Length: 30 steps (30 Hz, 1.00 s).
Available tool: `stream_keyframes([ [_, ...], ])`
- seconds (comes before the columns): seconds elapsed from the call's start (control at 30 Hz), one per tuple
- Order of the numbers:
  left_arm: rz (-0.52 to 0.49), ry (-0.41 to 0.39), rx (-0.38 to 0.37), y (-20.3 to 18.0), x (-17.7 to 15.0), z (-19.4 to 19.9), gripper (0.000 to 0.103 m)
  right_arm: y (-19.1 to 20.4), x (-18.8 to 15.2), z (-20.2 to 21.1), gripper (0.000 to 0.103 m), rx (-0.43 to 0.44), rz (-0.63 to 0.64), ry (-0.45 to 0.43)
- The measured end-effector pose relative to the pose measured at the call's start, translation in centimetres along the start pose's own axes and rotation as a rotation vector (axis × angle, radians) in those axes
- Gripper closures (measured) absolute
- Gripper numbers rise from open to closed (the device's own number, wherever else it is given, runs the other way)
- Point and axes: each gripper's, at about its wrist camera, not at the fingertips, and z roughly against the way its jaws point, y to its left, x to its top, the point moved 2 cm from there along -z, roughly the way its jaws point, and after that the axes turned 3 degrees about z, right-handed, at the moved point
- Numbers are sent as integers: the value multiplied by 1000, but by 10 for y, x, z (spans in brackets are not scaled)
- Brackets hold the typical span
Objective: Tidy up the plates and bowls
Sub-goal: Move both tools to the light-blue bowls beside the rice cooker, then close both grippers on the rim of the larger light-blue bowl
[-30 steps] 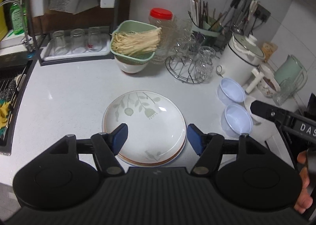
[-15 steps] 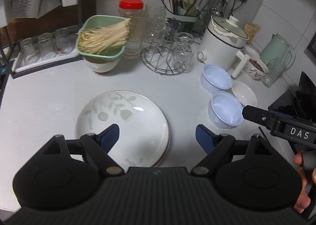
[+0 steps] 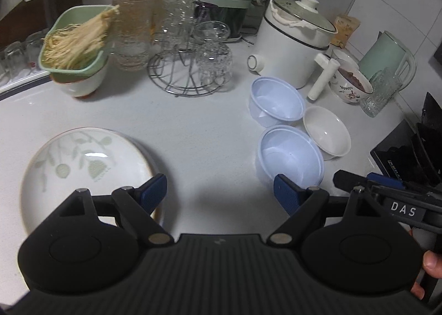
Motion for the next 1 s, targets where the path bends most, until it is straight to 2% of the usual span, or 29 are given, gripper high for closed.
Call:
stream_keyframes([
  [0.07,12,11,-6,-7,4,-12,16,-9,4,-9,23,21,-8,10],
  [0.27,52,24,-15,-20,12,-42,19,-30,8,-38,38,51,-21,58],
  [0.43,74,60,-23,-27,17,-63,33,-37,10,-57,44,75,-14,88],
  [0.5,75,74,-26,-29,16,-72,40,-40,10,-66,54,72,-12,116],
  [0.6,81,115,-25,-34,15,-87,53,-41,9,-76,57,72,-15,136],
  [0.67,82,120,-32,-38,14,-95,57,-43,9,-80,58,73,-25,141],
  [0.77,56,123,-18,-45,13,-104,66,-43,9,-86,67,83,-20,146],
  [0.8,48,123,-22,-47,13,-106,73,-42,9,-87,73,75,1,147],
  [0.83,45,123,-34,-48,14,-107,76,-40,9,-87,75,73,15,149],
  [1.0,17,137,-53,-56,18,-111,80,-39,10,-88,78,106,25,161],
])
